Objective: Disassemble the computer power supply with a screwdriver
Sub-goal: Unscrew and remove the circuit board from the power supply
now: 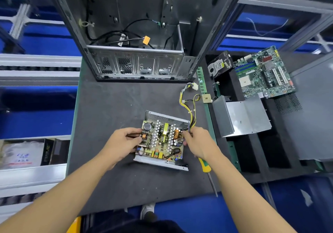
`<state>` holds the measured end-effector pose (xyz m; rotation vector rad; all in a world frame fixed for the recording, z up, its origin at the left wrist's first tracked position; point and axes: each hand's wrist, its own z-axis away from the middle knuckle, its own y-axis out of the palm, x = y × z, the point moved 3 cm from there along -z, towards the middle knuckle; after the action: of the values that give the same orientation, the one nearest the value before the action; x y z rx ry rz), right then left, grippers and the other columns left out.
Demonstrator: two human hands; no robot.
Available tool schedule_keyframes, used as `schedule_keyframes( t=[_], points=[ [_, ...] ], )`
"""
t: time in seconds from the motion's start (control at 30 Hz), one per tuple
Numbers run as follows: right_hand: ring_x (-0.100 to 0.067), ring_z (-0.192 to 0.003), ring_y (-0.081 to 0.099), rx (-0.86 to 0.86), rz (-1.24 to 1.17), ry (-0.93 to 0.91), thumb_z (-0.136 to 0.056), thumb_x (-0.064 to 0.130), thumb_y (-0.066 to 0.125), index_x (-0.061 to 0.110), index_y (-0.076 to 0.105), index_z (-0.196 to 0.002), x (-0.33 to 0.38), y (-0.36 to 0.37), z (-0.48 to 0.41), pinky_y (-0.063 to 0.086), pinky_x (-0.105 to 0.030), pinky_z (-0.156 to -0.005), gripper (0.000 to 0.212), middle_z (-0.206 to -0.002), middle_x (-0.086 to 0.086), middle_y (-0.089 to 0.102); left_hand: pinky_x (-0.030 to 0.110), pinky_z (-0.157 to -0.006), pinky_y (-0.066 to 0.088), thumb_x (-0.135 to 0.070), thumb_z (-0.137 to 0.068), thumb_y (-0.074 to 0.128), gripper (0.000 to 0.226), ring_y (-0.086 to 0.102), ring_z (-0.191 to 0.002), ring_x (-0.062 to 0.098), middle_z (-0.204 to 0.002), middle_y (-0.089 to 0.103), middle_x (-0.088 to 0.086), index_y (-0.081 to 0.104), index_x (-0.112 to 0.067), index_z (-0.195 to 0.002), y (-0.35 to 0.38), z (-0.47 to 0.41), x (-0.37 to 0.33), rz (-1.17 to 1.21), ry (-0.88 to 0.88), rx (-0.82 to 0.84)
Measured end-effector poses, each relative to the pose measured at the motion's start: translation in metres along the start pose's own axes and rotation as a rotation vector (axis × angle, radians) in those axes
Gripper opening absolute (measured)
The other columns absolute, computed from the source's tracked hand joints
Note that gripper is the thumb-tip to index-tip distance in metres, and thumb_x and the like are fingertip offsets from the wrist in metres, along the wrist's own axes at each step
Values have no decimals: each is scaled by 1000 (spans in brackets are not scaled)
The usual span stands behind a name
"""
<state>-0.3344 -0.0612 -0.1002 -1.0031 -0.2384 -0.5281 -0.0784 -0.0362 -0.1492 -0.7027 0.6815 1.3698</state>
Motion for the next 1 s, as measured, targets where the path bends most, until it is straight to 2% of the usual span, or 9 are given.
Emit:
schedule_keyframes(
  t=[0.23, 0.33, 0.4, 0.5, 0.63, 0.7, 0.77, 0.9, 1.0],
  points=[
    [-33, -59, 55, 42, 67, -48, -100, 33, 46, 0, 52, -79, 11, -6, -11, 54, -41, -64, 40, -79, -9, 66, 40, -79, 62, -6, -90, 71, 23, 71, -99, 21, -112, 67, 6, 67, -18, -109, -1, 2, 7, 8, -31, -29],
    [-27, -58, 47, 139, -19, -24, -92, 28, 53, 5, 51, -78, 11, -15, -14, 48, -36, -62, 27, -65, -5, 49, 34, -79, 60, -12, -91, 70, 25, 69, -97, 16, -110, 68, 0, 63, -22, -113, -3, -1, 3, -61, -20, -48],
    [-20, -60, 50, 140, -124, -12, -88, 25, 57, 8, 58, -97, 9, -27, -14, 48, -33, -63, 18, -70, 3, 52, 35, -78, 59, -16, -91, 69, 25, 68, -96, 16, -110, 67, -1, 60, -25, -113, -4, -3, -3, -63, -4, -86],
    [-17, -58, 52, 34, -297, -19, -88, 13, 56, 20, 47, -104, 4, -48, -13, 46, -26, -56, 20, -88, 2, 53, 38, -85, 56, -12, -89, 67, 31, 67, -93, 16, -117, 61, -5, 58, -28, -114, -7, -5, -17, -199, 129, -121],
    [-20, -68, 49, -27, -468, 3, -89, 7, 51, 23, 43, -96, -9, -62, -21, 53, -40, -68, 19, -94, -2, 50, 24, -86, 48, -9, -90, 64, 46, 56, -111, 3, -121, 48, -23, 50, -46, -113, -12, -4, -35, -445, 374, -61],
    [-22, -76, 50, 41, -585, 25, -93, 3, 50, 21, 45, -97, -15, -54, -26, 55, -46, -77, 20, -101, -5, 51, 25, -92, 48, -18, -90, 68, 46, 49, -120, 0, -124, 43, -24, 48, -43, -123, -13, -4, -40, -471, 434, -41],
    [-21, -86, 51, 72, -607, 21, -93, -3, 49, 21, 47, -99, -20, -41, -31, 48, -41, -83, 25, -108, -7, 53, 26, -103, 42, -39, -88, 71, 59, 42, -128, -2, -137, 38, -22, 42, -37, -140, -12, -1, -47, -497, 463, 17],
    [-17, -101, 53, -51, -484, -55, -98, 9, 53, 18, 49, -113, -23, -18, -41, 40, -27, -85, 18, -113, 4, 56, 30, -116, 24, -82, -68, 62, 94, 15, -144, -6, -154, 13, -37, 26, -52, -149, 2, 9, -62, -692, 495, 208],
    [-17, -107, 54, -127, -393, -102, -98, 13, 53, 20, 50, -120, -16, -6, -46, 37, -25, -85, 22, -122, 1, 54, 40, -123, 8, -91, -54, 60, 122, -9, -149, 0, -161, -10, -27, 5, -49, -155, 18, 11, -65, -1000, 507, 242]
  ],
)
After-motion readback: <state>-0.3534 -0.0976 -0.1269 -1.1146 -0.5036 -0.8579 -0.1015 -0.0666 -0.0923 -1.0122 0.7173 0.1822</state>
